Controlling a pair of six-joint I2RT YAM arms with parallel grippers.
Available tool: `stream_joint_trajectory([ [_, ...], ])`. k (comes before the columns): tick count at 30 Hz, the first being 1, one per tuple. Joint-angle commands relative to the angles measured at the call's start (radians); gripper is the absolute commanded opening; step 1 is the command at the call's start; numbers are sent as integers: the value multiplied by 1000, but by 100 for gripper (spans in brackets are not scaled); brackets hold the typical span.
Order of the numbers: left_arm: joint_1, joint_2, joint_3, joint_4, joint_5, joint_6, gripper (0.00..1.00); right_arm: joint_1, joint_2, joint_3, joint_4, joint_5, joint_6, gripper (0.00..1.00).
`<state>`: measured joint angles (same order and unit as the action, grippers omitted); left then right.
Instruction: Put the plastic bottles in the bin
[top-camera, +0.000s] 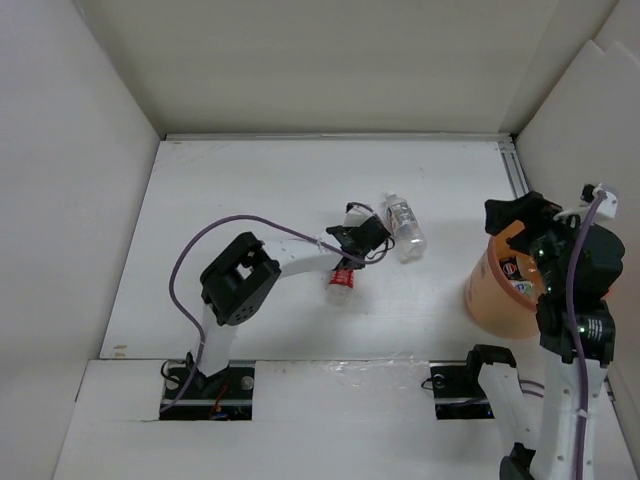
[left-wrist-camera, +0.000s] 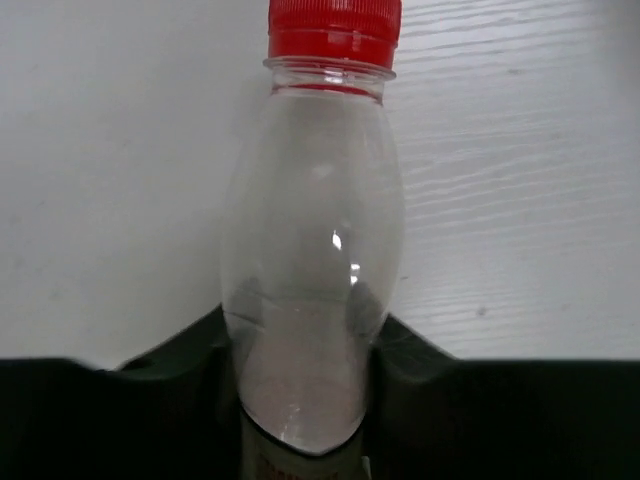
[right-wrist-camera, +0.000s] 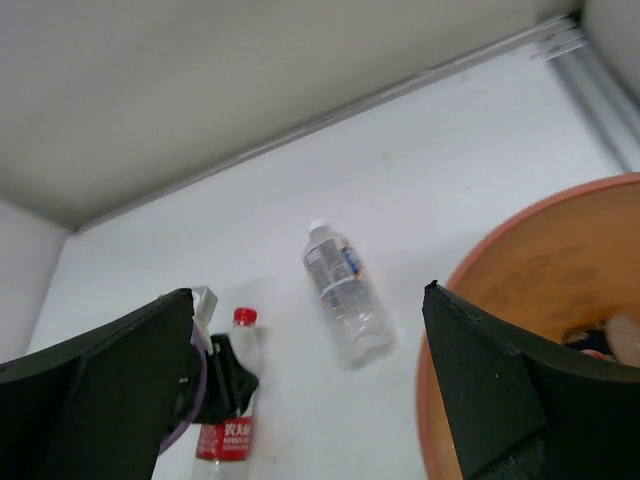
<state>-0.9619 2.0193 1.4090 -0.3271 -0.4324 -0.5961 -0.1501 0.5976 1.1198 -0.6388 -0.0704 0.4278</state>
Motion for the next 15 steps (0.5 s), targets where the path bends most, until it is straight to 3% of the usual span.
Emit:
stream_joint_trajectory([
  [1,26,-158,-65,-127,-163,-145,0,-3,36,-60,143,-350,-38,100],
  [4,26,-337,-99,-74,-172,-145,0,58,103,-124,309,-587,-26,100],
  [5,26,-390,-114,-37,-172,-124,0,139,123,-124,335,-618,-17,100],
  [9,57,-641,-226,268,-33,-6,0,390,214,-62,407,-505,-52,100],
  [11,78,-741,-248,427,93,54,0,457,280,-52,450,-505,-61,100],
  [15,92,-791,-203,540,220,120,0,538,392,-52,582,-577,-37,100],
])
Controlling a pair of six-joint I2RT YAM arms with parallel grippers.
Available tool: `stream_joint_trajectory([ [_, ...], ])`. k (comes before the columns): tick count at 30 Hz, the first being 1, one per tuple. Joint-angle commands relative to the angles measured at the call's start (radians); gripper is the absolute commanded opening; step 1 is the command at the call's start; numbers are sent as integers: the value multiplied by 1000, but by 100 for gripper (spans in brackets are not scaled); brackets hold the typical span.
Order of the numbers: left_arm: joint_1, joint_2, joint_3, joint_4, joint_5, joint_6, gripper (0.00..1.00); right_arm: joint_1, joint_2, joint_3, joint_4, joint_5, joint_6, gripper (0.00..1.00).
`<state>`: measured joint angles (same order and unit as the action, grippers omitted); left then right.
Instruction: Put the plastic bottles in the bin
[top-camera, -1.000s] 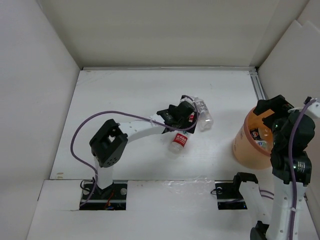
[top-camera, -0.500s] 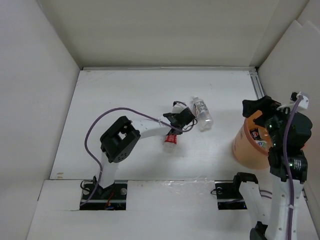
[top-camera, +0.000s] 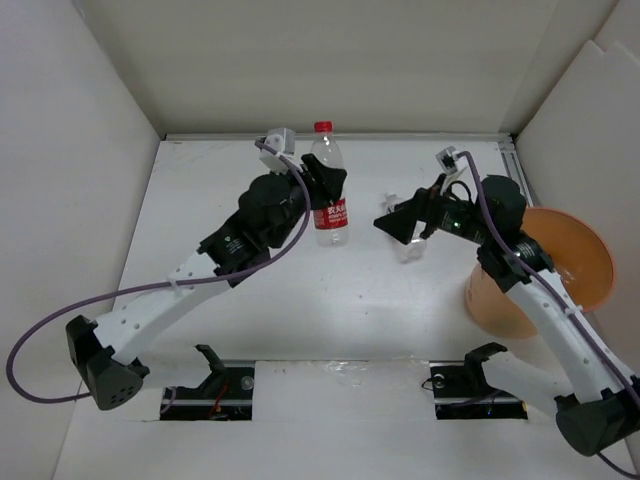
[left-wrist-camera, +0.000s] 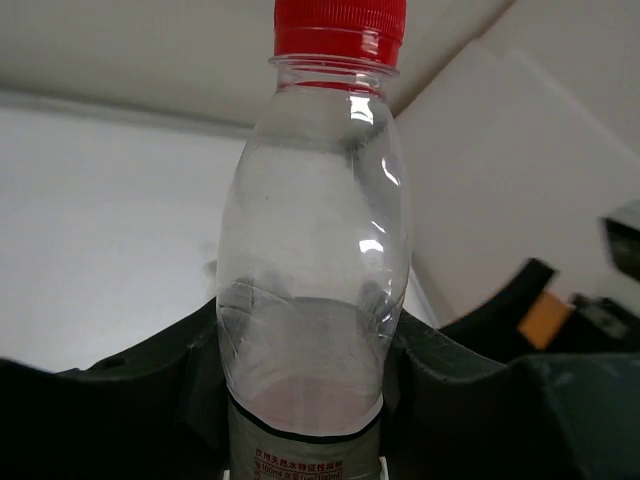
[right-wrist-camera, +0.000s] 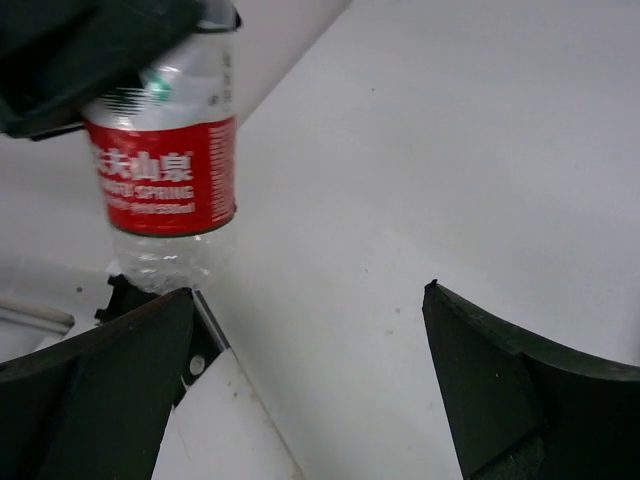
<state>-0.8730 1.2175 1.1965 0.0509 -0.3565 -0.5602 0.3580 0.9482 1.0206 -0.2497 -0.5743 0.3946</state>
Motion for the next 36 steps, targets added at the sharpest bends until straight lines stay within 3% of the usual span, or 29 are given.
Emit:
stream_joint_trajectory([
  [1,3,11,49,162,168,100,0,62,58,47,284,-93,15,100],
  [5,12,49,127,188,289,140,0,159,145,51,460,-134,29,100],
  [9,12,59,161,207,321,167,0,219,199,76,567,-188,38,100],
  [16,12,59,172,227,344,165,0,277,320,139,593,-96,67,100],
  [17,12,50,172,227,355,154,0,277,330,139,593,-70,76,94],
  [21,12,7,150,262,355,141,47,277,350,109,649,26,101,25],
  [22,12,-2,137,262,335,132,93,268,334,87,667,52,121,7],
  [23,12,-3,127,262,317,132,100,268,310,78,667,74,121,2],
  [25,12,-36,127,262,233,132,100,227,270,67,635,137,121,0],
  [31,12,-76,117,205,-11,192,100,55,28,78,212,410,89,0],
  [35,12,-20,143,144,-39,214,100,-126,-90,130,-167,825,166,0],
  [36,12,-1,161,135,-39,214,100,-208,-113,119,-247,868,217,0],
])
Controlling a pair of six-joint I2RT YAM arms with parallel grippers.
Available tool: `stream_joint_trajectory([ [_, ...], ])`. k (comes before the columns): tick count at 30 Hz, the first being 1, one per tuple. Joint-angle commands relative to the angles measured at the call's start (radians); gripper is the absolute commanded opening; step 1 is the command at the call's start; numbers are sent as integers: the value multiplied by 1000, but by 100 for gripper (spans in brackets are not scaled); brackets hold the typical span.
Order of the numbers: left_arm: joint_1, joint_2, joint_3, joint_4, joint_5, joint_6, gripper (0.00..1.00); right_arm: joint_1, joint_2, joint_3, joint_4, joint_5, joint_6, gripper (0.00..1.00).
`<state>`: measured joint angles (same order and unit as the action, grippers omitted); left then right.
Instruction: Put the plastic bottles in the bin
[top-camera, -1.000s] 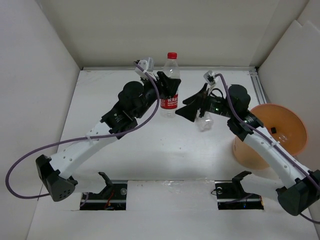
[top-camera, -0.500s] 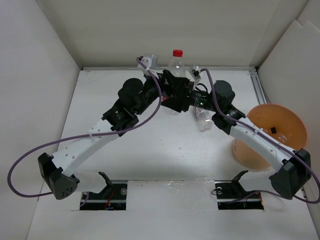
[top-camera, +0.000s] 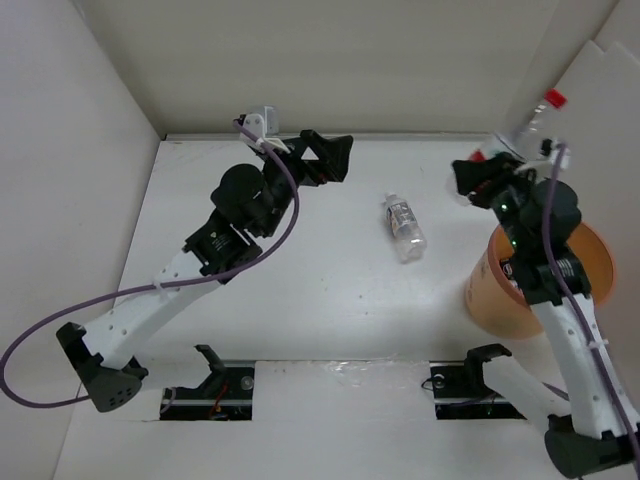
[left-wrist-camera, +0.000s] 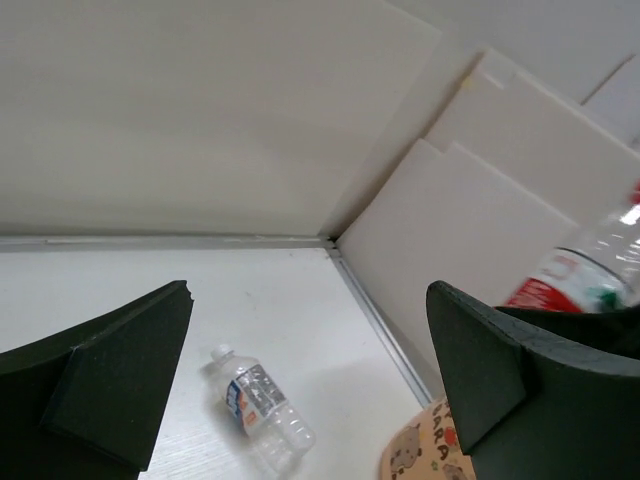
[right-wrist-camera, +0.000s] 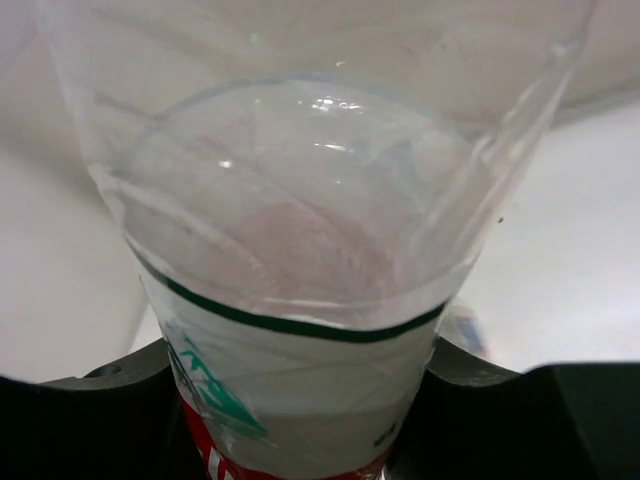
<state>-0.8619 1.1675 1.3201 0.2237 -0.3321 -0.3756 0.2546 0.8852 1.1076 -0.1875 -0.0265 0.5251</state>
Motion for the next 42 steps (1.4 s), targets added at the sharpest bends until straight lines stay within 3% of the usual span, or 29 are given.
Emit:
stream_joint_trajectory([
  [1,1,69,48,-47,-55,29,100,-150,-102,18,-337,353,102,0],
  [6,1,202,99,-93,65,-17,100,-376,-256,-55,-527,557,236,2],
  [8,1,245,134,-105,87,-29,100,-423,-325,-77,-595,609,286,19],
  [9,1,292,146,-125,117,-29,100,-423,-345,-86,-615,637,302,29],
  [10,1,320,186,-142,126,-49,100,-423,-365,-86,-633,673,311,63],
  [11,1,348,212,-168,127,-60,100,-423,-385,-77,-647,683,320,83],
  [13,1,431,264,-244,156,-71,100,-423,-434,-77,-656,694,320,100],
  [19,1,546,291,-285,209,-170,100,-423,-417,-2,-710,743,320,100],
  [26,-40,695,373,-383,130,-276,100,-423,-361,-11,-630,731,243,100],
  [33,-40,782,435,-446,130,-304,100,-423,-365,-23,-610,606,216,100],
  [42,1,1000,692,-580,151,-428,100,-423,-437,-55,-428,262,87,100],
])
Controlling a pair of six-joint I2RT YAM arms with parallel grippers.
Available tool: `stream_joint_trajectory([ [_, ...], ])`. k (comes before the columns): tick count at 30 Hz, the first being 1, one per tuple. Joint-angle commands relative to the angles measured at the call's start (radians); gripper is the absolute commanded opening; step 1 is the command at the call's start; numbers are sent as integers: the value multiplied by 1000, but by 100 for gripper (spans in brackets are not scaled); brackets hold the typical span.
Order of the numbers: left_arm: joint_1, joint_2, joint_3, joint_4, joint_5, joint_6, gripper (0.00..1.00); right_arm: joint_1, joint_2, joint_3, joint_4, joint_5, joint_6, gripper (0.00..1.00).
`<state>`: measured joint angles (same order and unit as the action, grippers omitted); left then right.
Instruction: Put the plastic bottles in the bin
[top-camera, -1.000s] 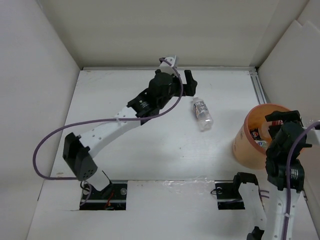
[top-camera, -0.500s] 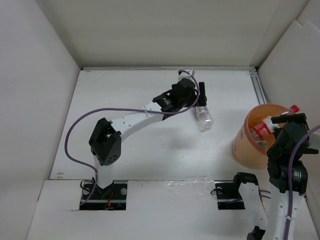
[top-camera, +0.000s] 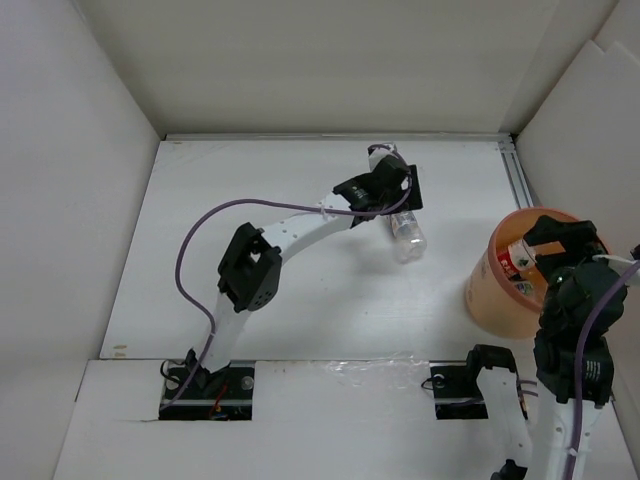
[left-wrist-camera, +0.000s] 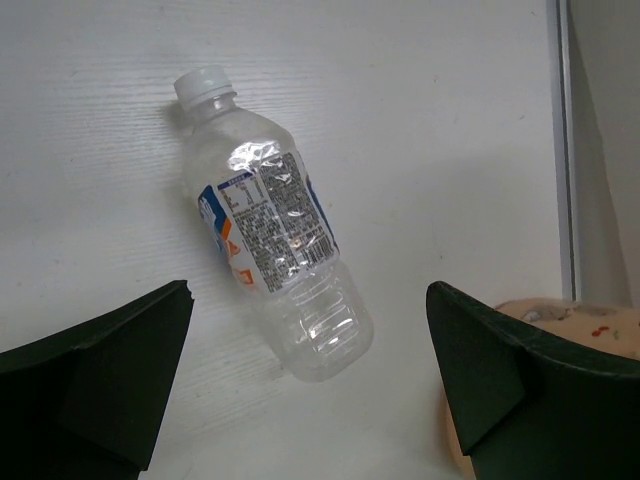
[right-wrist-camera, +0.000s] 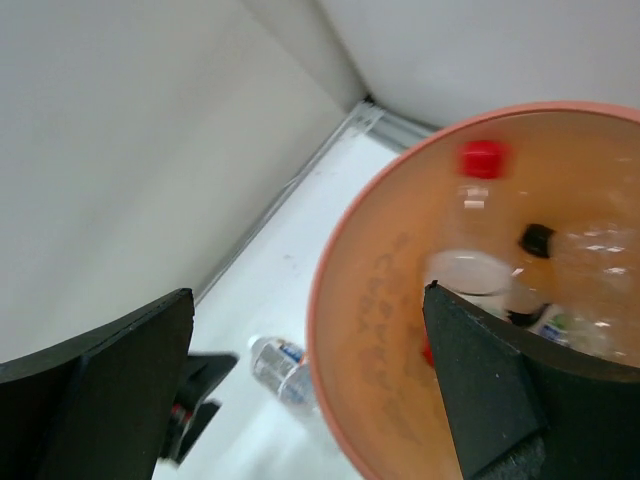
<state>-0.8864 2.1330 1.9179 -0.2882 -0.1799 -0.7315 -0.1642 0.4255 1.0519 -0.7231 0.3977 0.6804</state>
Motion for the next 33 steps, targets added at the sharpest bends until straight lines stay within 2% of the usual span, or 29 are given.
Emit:
stream_joint_trajectory([
  [1,26,51,111,-81,-13,-88,100,-5,36,-9,108,-198,-80,100],
  [6,46,186,225,-91,13,-138,100,-5,45,-47,195,-439,-136,100],
  [11,46,292,291,-80,45,-187,100,-5,64,-56,232,-534,-172,100],
  [13,46,337,300,-80,54,-213,94,-5,73,-47,232,-557,-186,100],
  [14,46,349,309,-80,54,-213,89,-5,73,-37,223,-557,-196,100],
  [15,46,360,309,-91,54,-236,71,-5,73,-36,223,-568,-196,100],
  [16,55,375,309,-91,54,-236,61,-5,73,-36,223,-568,-196,100],
  [19,64,375,285,-117,63,-264,36,-5,84,-36,232,-614,-206,100],
  [20,73,375,273,-117,63,-264,11,-5,93,-36,244,-649,-217,100],
  [21,85,354,247,-133,47,-264,0,-5,93,-36,260,-674,-226,100],
  [23,95,270,195,-134,4,-235,0,-5,128,-46,278,-735,-240,100],
  [25,95,181,74,-92,-27,-200,0,8,162,-55,322,-857,-266,100],
  [26,95,71,23,-31,-56,-177,0,20,173,-55,323,-890,-275,100],
  [29,104,-106,-204,91,-56,-65,0,104,232,-12,335,-918,-324,100],
  [31,104,-276,-342,196,-43,-23,0,178,274,14,335,-940,-364,100],
  [33,115,-416,-414,268,-4,29,0,202,346,23,362,-1011,-364,100],
])
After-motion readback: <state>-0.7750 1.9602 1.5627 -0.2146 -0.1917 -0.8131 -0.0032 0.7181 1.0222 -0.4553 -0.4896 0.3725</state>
